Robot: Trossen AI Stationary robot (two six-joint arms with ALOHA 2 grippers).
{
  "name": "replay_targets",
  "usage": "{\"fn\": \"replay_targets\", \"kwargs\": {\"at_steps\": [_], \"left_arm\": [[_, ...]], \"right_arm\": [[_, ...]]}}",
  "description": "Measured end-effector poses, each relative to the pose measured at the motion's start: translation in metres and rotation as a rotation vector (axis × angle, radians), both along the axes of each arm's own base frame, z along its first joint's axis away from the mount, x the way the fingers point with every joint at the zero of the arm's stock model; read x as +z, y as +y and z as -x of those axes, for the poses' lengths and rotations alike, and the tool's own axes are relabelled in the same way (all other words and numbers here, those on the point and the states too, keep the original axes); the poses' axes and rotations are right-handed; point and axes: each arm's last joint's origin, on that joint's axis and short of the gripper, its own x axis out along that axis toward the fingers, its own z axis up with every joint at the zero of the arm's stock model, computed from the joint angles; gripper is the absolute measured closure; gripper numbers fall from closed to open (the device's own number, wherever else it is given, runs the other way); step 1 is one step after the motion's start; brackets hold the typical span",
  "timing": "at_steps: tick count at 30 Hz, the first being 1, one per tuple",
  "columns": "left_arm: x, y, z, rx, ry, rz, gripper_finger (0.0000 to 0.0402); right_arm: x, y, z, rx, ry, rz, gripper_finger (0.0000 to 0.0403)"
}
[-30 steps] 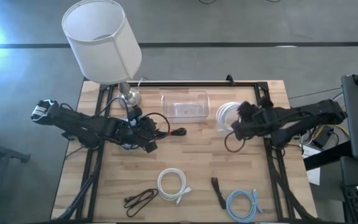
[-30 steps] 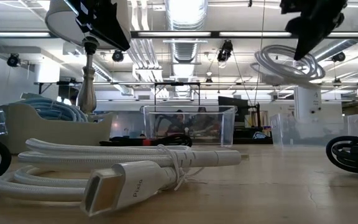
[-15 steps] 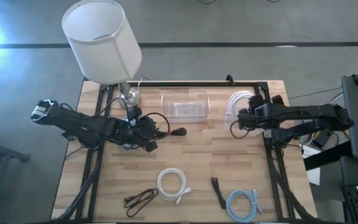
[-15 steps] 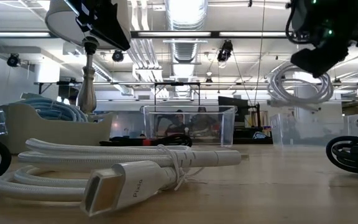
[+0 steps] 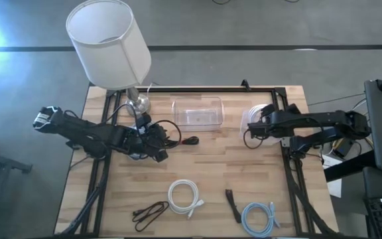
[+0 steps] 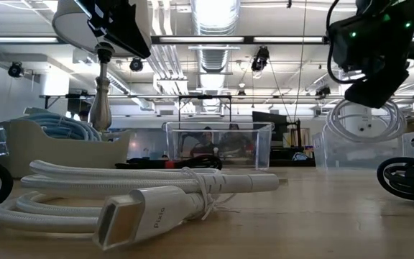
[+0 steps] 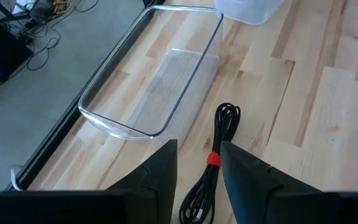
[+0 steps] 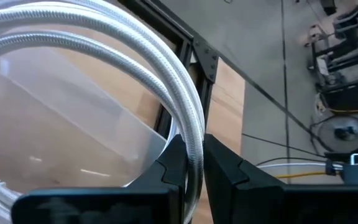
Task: Pick & Place USB Port
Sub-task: Put the right white USB cable into the right transparent bin, then put the white USB cable into the right transparent bin
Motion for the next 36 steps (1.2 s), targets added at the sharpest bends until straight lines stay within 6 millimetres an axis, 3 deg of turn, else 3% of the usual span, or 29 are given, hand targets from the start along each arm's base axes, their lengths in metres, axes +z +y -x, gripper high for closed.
{"fn": "replay_targets", "kwargs": {"at_steps": [7,21,27,36], "left_arm": [[0.0,0.0,0.0,-0.001,0.0,0.001,0.0275],[-0.011,0.0,0.002,0.001,0.03,-0.009,0.0275],[-0.014,0.001,0.002,0.003,0.037,-0.013,0.0275],[-0.014,0.001,0.002,0.005,0.029,-0.013,0.0275]], "right_arm": [[-0.009,-0.001,-0.008,-0.01,0.05,-0.007,0.0362],[-0.022,-0.003,-0.02,-0.021,0.132,-0.022,0.0258],[-0.011,-0.001,-0.028,0.005,0.105,-0.093,0.0235],[0.023,0.016,-0.051,0.147,-0.002,-0.173,0.0227]]}}
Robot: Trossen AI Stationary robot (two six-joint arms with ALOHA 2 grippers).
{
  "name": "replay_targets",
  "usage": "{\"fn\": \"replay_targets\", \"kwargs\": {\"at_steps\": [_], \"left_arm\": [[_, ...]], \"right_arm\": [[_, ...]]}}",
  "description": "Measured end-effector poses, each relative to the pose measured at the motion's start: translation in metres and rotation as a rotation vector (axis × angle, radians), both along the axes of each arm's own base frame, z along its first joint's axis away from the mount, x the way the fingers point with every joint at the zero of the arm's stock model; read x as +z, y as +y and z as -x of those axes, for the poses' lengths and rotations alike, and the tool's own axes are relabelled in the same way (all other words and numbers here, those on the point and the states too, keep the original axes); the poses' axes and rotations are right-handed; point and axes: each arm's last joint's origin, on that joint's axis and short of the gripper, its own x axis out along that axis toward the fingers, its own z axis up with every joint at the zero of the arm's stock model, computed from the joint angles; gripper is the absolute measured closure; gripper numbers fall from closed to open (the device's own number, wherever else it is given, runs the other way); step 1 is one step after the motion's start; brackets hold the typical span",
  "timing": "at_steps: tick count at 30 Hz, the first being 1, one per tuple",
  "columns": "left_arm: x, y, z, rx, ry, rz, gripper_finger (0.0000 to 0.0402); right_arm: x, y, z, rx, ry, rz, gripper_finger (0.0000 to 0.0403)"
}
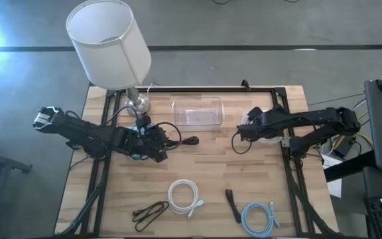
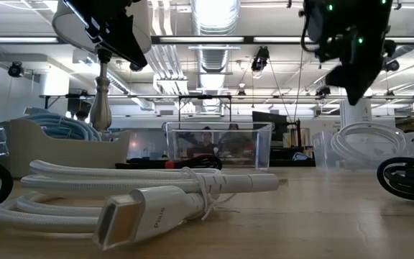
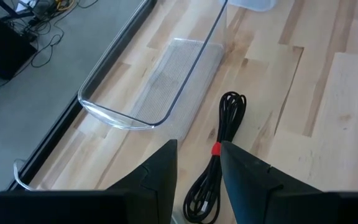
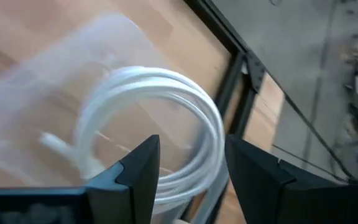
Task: Pick & Place USB Port
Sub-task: Put the white USB cable into the right transparent bin
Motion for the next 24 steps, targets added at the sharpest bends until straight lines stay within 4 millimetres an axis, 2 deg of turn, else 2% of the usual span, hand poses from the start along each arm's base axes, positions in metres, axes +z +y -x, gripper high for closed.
{"fn": "replay_targets", "kwargs": {"at_steps": [12,18,24], "left_arm": [[0.0,0.0,0.0,-0.005,-0.004,0.007,0.0275],[-0.001,-0.003,-0.001,-0.067,0.011,0.083,0.0275],[-0.003,-0.008,-0.005,-0.17,0.017,0.205,0.0275]], "right_arm": [[0.041,0.036,-0.021,0.193,-0.179,-0.082,0.0227],[0.043,0.05,-0.031,0.301,-0.255,-0.178,0.0223],[0.031,0.061,-0.045,0.453,-0.339,-0.312,0.0222]]}}
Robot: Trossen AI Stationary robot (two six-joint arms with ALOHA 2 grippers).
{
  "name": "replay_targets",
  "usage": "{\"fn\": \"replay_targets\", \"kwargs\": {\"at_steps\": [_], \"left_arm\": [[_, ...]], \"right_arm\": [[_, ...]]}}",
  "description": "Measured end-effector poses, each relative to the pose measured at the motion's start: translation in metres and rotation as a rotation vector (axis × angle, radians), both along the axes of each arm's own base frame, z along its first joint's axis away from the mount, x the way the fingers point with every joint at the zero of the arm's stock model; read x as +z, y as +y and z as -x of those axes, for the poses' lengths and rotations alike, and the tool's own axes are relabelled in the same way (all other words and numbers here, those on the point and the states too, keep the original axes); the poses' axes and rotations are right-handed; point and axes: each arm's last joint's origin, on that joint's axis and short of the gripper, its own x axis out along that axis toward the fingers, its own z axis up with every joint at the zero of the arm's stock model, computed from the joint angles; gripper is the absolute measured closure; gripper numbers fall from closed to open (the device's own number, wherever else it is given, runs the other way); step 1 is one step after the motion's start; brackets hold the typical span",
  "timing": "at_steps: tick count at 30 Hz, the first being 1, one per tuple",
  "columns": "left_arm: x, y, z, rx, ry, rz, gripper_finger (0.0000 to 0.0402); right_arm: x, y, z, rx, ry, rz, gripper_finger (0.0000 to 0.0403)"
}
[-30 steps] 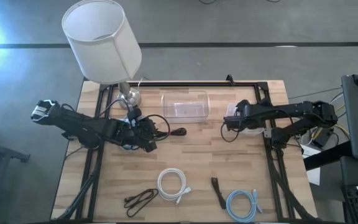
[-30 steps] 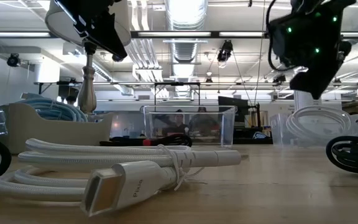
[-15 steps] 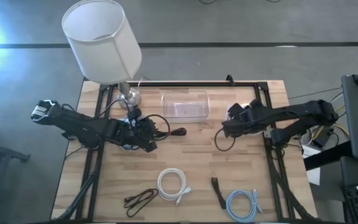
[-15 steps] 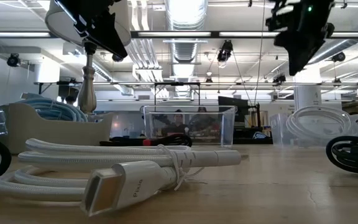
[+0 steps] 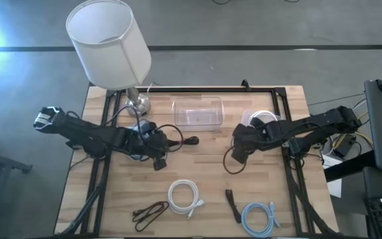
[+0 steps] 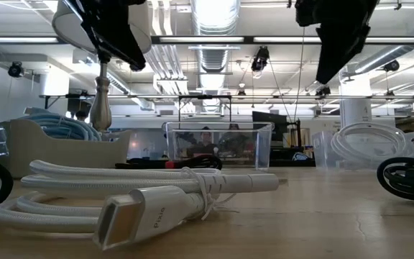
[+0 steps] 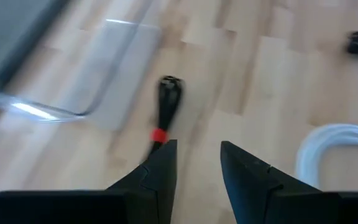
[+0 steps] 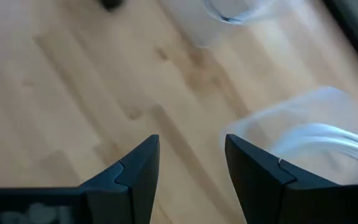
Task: Pick & Place USB Port
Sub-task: Put the white USB cable into the right transparent bin
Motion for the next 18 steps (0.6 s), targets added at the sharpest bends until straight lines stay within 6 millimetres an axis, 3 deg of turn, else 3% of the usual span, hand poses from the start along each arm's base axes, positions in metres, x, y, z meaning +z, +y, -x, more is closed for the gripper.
{"fn": "replay_targets", "kwargs": {"at_steps": [6,18], "left_arm": [[-0.015,-0.009,-0.017,-0.098,0.037,0.106,0.0275],[-0.074,-0.028,-0.065,-0.273,0.136,0.249,0.0275]], "right_arm": [[-0.01,0.002,-0.008,0.051,-0.063,-0.028,0.0224],[-0.012,0.002,-0.008,0.066,-0.059,-0.02,0.0225]]}}
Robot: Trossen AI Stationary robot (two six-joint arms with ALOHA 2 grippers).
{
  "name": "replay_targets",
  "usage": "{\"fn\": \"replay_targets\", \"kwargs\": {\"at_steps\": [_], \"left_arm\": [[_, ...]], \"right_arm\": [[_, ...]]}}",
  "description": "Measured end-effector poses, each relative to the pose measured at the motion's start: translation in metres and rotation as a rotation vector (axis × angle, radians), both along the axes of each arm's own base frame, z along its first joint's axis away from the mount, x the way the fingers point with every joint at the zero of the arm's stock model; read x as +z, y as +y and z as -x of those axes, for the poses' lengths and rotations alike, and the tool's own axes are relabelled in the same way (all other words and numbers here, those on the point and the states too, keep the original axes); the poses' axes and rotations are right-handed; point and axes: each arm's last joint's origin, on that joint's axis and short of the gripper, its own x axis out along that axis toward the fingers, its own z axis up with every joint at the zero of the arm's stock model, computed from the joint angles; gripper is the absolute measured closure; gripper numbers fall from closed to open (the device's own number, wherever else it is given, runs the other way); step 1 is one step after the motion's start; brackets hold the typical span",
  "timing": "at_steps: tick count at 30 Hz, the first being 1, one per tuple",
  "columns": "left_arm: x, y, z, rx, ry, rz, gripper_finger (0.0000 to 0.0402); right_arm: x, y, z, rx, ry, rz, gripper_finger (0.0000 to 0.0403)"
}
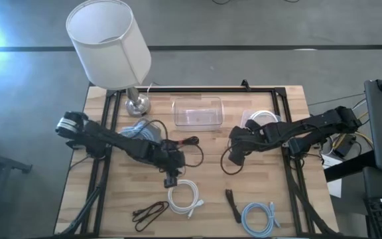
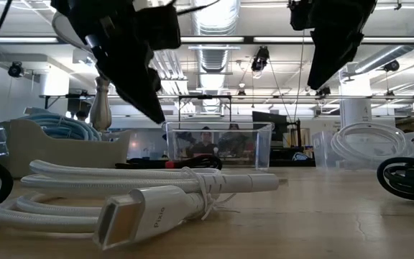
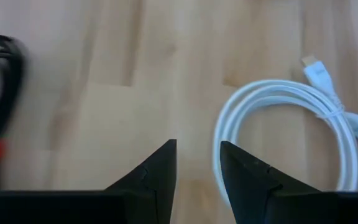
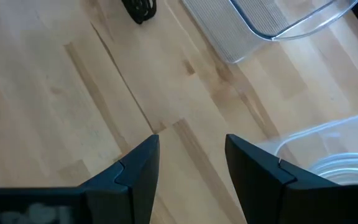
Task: Pick & Place USB Port
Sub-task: Put the white USB cable into the right transparent bin
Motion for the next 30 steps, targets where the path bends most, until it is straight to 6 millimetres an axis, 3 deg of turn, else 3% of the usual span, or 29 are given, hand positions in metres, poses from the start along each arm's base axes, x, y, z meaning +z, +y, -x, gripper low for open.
{"fn": "replay_targets", "kwargs": {"at_steps": [13,30], "left_arm": [[-0.045,-0.017,-0.016,-0.087,0.1,0.064,0.0275],[-0.068,-0.029,-0.02,-0.079,0.151,0.073,0.0275]], "right_arm": [[0.0,0.0,-0.001,0.02,-0.007,0.008,0.0225],[0.0,0.001,-0.006,0.051,-0.047,0.017,0.0225]]}}
